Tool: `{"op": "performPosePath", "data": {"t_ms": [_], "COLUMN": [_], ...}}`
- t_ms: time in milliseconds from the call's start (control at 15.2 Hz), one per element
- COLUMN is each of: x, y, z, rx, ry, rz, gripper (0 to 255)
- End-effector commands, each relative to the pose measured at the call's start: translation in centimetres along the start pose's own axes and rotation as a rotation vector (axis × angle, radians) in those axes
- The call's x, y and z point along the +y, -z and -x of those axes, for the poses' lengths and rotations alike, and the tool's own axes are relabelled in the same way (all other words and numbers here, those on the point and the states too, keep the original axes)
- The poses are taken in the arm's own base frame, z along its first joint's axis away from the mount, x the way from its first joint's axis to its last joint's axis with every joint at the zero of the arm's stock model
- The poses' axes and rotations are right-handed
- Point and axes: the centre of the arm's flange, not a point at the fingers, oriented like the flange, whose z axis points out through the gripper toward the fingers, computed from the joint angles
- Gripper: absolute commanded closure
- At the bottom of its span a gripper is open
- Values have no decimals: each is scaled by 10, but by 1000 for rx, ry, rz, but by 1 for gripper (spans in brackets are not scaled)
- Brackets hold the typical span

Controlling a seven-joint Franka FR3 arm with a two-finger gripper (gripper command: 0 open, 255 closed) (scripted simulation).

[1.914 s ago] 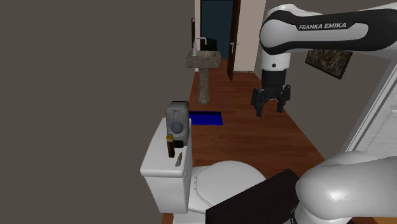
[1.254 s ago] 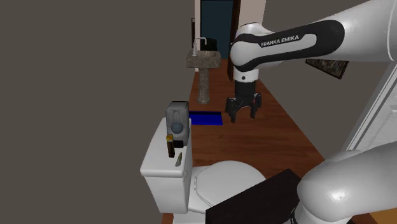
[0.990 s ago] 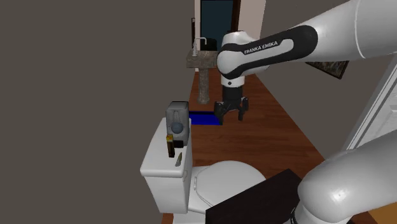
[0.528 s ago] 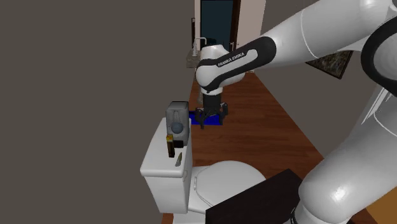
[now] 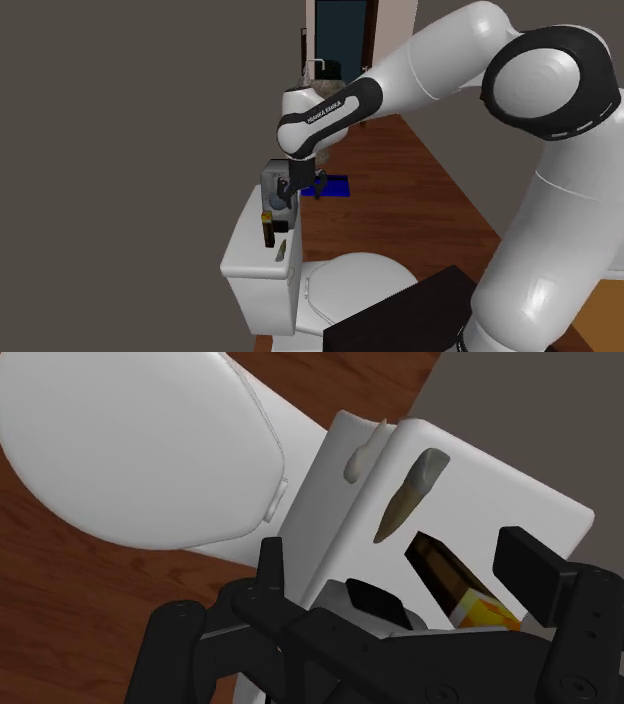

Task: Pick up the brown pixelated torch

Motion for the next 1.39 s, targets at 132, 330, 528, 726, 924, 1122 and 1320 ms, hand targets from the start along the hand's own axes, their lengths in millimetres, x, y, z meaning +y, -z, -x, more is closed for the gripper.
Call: {"op": "performPosePath", "data": {"t_ms": [132, 330, 528, 726, 924, 1122, 1320], "x": [-36, -61, -87, -96, -96, -96, -97], "y": [-20, -35, -49, -59, -75, -94, -94], "z": [-35, -60, -84, -93, -93, -94, -94], "rx": [22, 37, 53, 58, 58, 58, 58], "ry": [11, 19, 28, 31, 31, 31, 31], "rz": [2, 5, 7, 8, 8, 8, 8], "gripper": [0, 0, 0, 0, 0, 0, 255]}}
